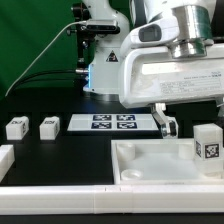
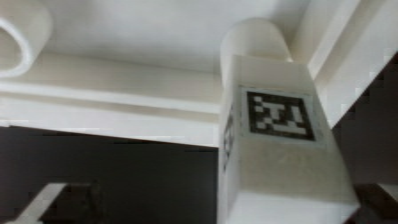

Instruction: Assemble one leg

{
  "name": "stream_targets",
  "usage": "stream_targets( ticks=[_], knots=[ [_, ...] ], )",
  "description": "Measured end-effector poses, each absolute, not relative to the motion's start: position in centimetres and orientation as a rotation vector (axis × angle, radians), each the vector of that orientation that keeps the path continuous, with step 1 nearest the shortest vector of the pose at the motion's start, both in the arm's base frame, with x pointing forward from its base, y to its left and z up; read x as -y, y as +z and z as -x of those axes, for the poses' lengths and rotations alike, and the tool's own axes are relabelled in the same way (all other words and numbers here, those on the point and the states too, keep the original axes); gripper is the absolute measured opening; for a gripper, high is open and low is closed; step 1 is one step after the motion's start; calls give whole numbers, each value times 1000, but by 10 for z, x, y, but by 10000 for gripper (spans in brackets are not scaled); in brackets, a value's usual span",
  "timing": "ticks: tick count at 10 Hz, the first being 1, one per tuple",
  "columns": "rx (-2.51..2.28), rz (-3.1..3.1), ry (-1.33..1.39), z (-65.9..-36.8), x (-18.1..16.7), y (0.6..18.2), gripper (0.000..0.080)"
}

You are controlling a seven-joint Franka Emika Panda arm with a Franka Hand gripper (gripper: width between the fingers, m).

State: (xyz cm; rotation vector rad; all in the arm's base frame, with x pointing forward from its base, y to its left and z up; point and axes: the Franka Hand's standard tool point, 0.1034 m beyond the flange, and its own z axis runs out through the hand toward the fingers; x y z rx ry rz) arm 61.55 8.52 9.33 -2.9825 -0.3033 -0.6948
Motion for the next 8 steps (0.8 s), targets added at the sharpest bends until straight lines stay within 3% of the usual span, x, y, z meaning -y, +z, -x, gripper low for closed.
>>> stream_targets(
  ticks=[3,8],
  knots=[
    [261,2996,-557,-617,-70,94,649],
    [245,2987,-424,-620,-80,98,649]
  ],
)
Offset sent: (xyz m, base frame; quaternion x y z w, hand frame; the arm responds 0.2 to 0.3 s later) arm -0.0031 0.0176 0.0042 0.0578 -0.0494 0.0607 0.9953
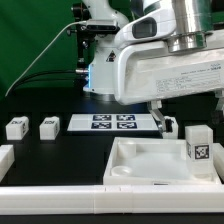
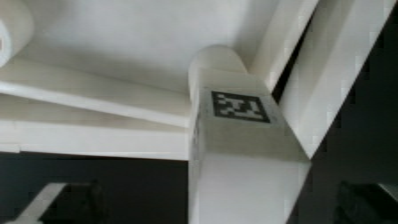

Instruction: Assemble one leg

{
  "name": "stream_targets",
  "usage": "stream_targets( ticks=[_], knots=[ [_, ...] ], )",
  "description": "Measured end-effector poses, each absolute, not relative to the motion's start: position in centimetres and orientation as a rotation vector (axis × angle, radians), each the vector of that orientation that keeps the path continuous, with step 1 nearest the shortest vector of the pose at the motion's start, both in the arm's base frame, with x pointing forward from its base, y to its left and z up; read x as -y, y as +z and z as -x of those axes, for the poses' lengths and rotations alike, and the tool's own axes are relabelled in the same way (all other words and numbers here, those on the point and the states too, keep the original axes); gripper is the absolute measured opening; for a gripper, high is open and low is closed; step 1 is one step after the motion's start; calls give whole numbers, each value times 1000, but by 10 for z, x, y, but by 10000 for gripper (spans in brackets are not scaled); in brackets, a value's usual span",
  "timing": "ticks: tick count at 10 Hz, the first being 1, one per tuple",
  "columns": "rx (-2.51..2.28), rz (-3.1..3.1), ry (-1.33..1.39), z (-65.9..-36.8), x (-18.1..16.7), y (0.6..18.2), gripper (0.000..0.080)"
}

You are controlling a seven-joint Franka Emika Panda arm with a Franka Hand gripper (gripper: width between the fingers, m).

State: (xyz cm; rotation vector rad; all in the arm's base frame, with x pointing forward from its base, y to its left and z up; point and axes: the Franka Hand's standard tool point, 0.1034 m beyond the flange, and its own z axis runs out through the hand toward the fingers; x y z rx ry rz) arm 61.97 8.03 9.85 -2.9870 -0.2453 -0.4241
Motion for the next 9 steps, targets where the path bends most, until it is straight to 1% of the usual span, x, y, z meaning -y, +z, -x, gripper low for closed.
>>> stream_targets(
  ticks=[5,6,9],
  knots=[
    [216,2987,-411,-618,-80,97,649],
    [112,2984,-325,-611,-82,93,649],
    [86,2978,-188,-611,-85,95,649]
  ],
)
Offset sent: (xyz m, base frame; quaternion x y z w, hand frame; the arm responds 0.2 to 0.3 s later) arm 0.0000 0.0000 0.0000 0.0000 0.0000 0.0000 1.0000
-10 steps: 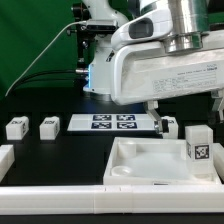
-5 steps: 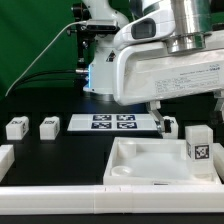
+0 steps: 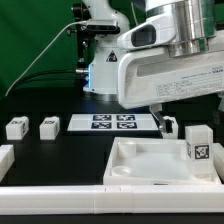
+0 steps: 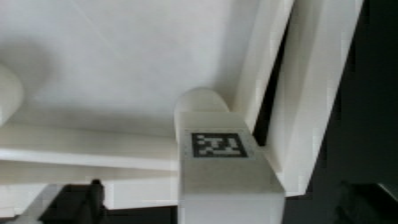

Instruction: Assemble one leg

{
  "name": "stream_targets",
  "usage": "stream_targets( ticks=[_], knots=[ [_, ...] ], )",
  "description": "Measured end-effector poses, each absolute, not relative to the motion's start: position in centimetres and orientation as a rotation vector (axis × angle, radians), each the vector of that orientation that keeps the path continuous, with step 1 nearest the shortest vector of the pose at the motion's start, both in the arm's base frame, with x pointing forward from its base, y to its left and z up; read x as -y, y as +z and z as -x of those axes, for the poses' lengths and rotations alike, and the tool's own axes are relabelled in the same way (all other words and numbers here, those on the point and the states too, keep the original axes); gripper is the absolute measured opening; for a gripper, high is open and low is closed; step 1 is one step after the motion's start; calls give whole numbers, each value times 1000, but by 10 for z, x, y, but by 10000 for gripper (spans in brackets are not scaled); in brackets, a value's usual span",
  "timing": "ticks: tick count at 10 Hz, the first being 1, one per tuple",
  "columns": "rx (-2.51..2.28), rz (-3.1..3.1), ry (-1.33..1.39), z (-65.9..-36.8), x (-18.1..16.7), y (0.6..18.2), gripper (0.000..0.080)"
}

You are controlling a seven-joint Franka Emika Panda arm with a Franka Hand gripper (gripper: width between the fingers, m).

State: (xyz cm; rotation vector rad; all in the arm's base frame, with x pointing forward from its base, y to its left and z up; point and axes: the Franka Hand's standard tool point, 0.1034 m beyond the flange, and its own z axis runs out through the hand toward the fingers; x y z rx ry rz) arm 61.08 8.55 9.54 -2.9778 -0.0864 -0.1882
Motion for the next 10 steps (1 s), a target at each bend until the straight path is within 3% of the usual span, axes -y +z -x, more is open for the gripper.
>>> stream_targets(
  ticks=[9,10],
  knots=[
    [95,2972,-177,-621,-93,81,649],
    [99,2972,-179,-620,-94,81,600]
  ],
)
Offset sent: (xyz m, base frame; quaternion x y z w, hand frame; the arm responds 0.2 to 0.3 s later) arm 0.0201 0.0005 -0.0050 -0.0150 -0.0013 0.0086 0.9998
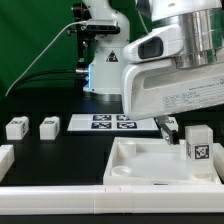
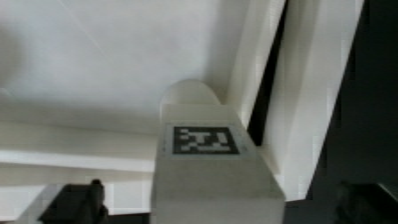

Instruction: Assemble one leg

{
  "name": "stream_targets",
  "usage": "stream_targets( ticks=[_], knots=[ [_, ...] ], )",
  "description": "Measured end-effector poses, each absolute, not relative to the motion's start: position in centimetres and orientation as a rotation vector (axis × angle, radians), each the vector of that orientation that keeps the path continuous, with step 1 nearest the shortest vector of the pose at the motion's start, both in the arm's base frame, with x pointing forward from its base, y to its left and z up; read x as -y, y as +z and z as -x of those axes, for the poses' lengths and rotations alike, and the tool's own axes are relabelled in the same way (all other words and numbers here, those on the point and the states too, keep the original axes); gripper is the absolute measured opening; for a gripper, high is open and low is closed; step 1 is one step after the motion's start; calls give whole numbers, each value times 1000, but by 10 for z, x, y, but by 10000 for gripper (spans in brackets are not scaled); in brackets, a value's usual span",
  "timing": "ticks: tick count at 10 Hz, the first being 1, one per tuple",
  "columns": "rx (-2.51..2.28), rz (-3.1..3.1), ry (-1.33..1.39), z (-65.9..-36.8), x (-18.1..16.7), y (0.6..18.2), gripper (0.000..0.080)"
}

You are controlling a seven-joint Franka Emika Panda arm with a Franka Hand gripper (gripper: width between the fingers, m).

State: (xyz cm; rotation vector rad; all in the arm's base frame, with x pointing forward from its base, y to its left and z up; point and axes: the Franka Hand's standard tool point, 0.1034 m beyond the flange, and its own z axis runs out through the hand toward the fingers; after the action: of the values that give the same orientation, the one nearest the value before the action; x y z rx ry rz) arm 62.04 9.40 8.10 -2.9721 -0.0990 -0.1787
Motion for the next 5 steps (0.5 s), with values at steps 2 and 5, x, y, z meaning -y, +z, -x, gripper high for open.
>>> stream_targets(
  ticks=[2,5],
  knots=[
    [104,2972,-179,-620,-95,80,424],
    [114,2972,-224,-621,-98,79,293]
  ],
)
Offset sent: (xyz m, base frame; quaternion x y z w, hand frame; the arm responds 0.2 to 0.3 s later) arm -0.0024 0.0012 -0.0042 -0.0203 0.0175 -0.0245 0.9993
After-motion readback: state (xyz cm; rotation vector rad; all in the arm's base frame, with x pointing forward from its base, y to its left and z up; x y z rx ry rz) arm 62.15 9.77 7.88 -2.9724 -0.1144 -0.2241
